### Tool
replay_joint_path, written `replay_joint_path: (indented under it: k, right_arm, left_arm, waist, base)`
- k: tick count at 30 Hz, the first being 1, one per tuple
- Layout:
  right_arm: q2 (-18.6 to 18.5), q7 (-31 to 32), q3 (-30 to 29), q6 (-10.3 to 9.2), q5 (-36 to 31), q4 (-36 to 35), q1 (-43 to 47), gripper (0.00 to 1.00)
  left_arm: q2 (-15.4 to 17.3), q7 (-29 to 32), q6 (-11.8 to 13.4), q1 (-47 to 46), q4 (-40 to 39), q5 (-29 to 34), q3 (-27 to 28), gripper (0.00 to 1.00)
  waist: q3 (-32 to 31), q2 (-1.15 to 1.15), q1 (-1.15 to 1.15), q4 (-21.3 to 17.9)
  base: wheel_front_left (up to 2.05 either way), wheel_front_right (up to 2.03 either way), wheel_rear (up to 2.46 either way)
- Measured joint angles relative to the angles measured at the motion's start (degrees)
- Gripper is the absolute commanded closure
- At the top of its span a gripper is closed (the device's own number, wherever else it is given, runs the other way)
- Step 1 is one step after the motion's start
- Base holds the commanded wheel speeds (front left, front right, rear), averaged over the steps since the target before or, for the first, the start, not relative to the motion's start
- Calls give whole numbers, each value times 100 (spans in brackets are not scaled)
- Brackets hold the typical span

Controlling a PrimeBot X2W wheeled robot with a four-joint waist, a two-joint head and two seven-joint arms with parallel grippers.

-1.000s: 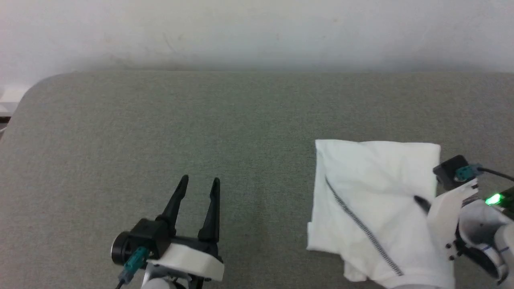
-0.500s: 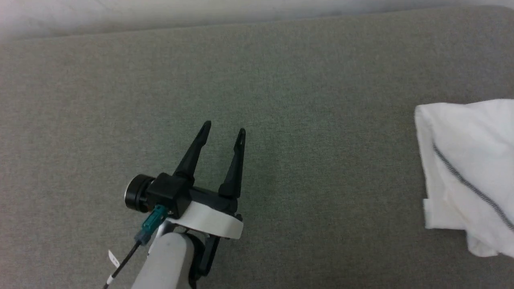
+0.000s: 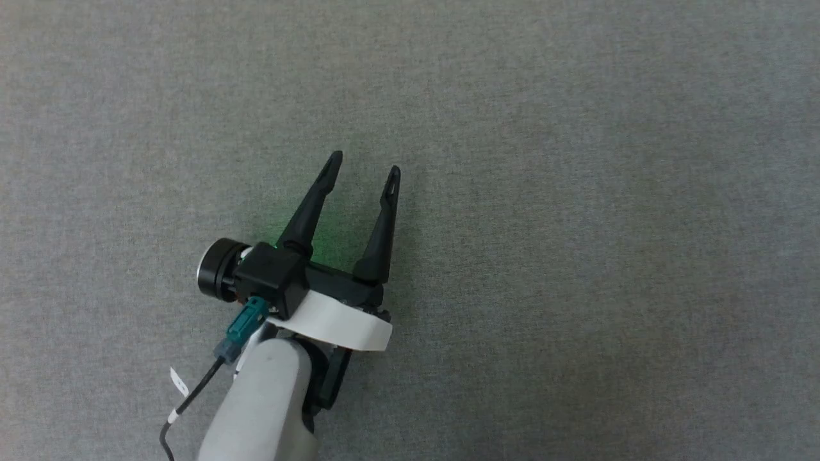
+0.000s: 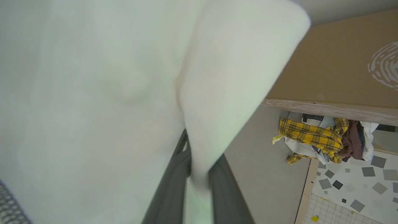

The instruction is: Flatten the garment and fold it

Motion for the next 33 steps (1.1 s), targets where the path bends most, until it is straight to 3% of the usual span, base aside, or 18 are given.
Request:
replay_joint_path:
  k: [4, 5, 6, 7, 17, 20, 27, 33]
  right_arm:
    - [254, -376, -256, 0, -148, 490, -178, 100]
    - [322, -444, -304, 0, -180, 594, -219, 90]
    - [388, -517, -327, 0, -237, 686, -260, 27]
    - [457, -559, -368, -1, -287, 781, -303, 0]
    - [744, -645, -238, -1, -483, 878, -657, 0]
    - [882, -732, -182, -1, -302, 547, -839, 0]
    - [1287, -1434, -303, -2, 132, -341, -930, 0]
    - [1997, -2091, -873, -2, 245, -1131, -227, 0]
  left_arm:
    - [1, -1, -40, -3, 36, 9, 21, 0]
    - [1, -1, -40, -3, 55, 9, 25, 0]
    - [1, -1, -41, -3, 76, 9, 33, 0]
    - [1, -1, -41, -3, 97, 9, 43, 0]
    - [1, -1, -25, 438, 201, -133, 246, 0]
    - [1, -1, 124, 720, 201, -167, 422, 0]
    - [1, -1, 160, 1203, 207, -174, 728, 0]
    - [1, -1, 341, 1544, 157, -159, 949, 0]
  waist:
    - [98, 0, 0, 50]
    - [92, 0, 0, 59]
    - [75, 0, 0, 66]
    - [50, 0, -1, 70]
    - [-629, 0, -2, 11]
    - [-951, 0, -2, -24]
    - [-1745, 0, -3, -75]
    - [-2384, 0, -3, -33]
  base:
    - [0, 0, 0]
    - [0, 0, 0]
    - [0, 0, 0]
    - [0, 0, 0]
    - [0, 0, 0]
    - [0, 0, 0]
    - [0, 0, 0]
    - [0, 0, 0]
